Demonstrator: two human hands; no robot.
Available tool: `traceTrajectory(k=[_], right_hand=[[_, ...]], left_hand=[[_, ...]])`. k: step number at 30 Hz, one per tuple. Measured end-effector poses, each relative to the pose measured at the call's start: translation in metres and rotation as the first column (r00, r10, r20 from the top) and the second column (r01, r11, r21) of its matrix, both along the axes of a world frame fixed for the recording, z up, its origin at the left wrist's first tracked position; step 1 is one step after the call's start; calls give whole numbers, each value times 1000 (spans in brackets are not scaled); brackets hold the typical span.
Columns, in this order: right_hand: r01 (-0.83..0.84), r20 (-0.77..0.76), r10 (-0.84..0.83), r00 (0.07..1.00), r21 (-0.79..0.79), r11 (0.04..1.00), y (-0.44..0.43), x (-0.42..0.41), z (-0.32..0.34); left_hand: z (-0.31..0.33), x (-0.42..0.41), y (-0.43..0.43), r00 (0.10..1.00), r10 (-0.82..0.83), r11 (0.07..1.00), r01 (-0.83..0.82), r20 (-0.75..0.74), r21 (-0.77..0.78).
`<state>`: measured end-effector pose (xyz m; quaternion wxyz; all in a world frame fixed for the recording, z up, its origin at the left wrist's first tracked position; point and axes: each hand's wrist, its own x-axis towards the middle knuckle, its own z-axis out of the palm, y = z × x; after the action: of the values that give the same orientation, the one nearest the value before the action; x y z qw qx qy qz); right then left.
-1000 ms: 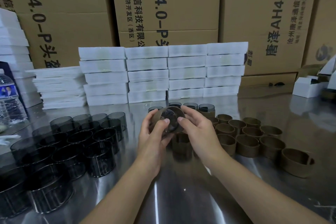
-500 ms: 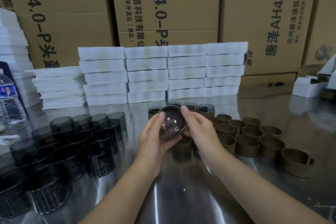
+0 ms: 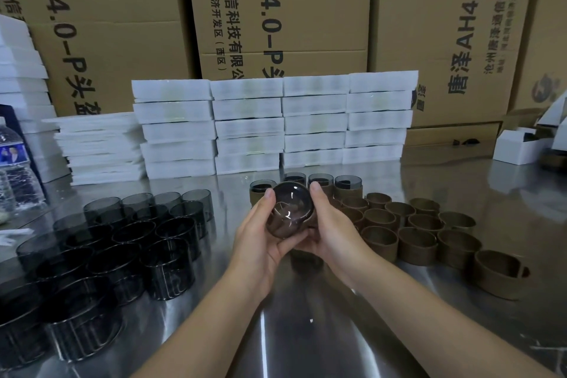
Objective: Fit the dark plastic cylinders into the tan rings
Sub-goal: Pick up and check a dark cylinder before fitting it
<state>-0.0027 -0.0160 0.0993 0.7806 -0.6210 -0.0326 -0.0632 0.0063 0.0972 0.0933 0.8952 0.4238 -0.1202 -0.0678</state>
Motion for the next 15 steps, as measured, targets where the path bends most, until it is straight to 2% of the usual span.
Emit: traceTrajectory(k=[15], right_hand=[[30,27,-31,999,20,999,-4,3,-1]], left_hand=[[0,1,-2,997,-70,996,69,-19,-49]])
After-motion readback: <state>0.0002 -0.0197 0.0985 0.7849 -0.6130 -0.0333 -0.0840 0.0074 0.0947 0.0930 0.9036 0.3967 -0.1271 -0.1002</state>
